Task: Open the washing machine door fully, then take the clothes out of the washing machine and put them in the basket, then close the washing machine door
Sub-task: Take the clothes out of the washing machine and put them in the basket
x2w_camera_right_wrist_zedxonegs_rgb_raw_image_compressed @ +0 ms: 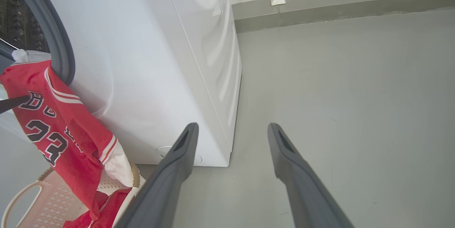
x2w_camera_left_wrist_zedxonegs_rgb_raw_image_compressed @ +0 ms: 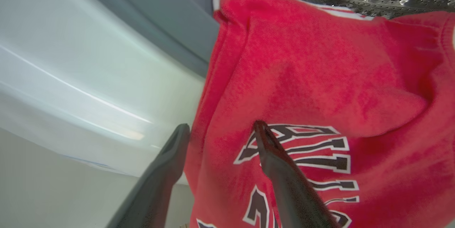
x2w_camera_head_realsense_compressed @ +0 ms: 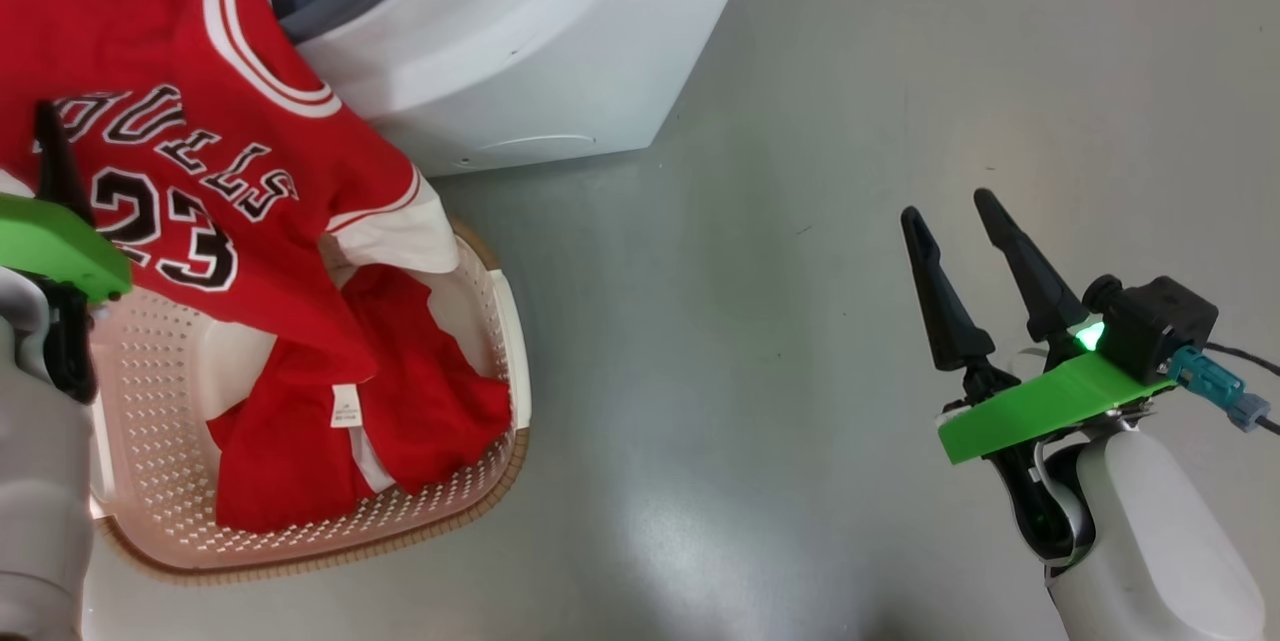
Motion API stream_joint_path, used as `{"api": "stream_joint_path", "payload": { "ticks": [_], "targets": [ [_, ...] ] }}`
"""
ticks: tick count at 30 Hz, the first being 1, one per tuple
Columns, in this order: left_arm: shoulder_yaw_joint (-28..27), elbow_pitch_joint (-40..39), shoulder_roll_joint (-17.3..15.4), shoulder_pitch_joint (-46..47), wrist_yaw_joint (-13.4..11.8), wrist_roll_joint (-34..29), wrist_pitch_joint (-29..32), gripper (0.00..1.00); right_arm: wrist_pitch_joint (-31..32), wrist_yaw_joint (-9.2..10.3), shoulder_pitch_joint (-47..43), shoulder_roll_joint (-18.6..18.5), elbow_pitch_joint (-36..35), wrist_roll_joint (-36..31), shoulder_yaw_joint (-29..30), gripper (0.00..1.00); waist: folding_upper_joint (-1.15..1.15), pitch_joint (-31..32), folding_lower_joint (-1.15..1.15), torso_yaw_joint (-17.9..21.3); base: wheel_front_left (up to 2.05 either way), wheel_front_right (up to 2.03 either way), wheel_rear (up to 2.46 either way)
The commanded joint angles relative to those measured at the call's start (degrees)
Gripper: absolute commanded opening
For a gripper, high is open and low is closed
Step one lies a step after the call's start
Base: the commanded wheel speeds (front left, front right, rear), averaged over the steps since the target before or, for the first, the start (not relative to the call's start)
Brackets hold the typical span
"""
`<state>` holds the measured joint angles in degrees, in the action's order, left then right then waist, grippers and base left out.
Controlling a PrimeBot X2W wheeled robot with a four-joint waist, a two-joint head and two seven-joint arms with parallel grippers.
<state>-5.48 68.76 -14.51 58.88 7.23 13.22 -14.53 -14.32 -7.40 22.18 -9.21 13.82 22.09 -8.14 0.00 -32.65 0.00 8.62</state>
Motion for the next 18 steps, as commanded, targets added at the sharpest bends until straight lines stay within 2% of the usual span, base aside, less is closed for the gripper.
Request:
{"api": "stream_joint_path", "payload": {
  "ticks": [1,2,3,10,18],
  "targets": [
    [-0.4,-0.5,-3.1,0.6,-0.1,-0.2,-0.5,0.42,-0.7,-0.09,-0.2,0.1,-1.4,-0.2,-1.0,1.0,0.0,-0.3,0.0,0.3,0.0,0.0,0.0],
    [-0.3,-0.4,-3.2,0.7,-0.1,-0.2,-0.5,0.11,-0.7,-0.09,-0.2,0.1,-1.4,-0.2,-1.0,1.0,0.0,-0.3,0.0,0.3,0.0,0.0,0.0],
    [-0.2,-0.4,-3.2,0.8,0.0,-0.1,-0.5,0.0,-0.7,-0.09,-0.1,0.1,-1.4,-0.2,-0.9,1.0,0.0,-0.2,0.0,0.2,0.0,0.0,0.0],
    [0.0,-2.2,-2.4,0.4,0.1,0.7,-0.5,0.0,-0.7,-0.09,-0.2,0.1,-1.3,-0.4,-0.1,1.0,0.0,0.3,0.0,-0.8,0.0,0.0,0.0],
    [-0.5,-12.5,1.2,-6.5,0.2,3.4,-0.5,0.0,-0.7,-0.09,-1.0,-0.2,-1.1,-0.7,0.3,1.0,0.0,2.8,0.0,-3.4,0.0,0.0,0.0]
  ]
}}
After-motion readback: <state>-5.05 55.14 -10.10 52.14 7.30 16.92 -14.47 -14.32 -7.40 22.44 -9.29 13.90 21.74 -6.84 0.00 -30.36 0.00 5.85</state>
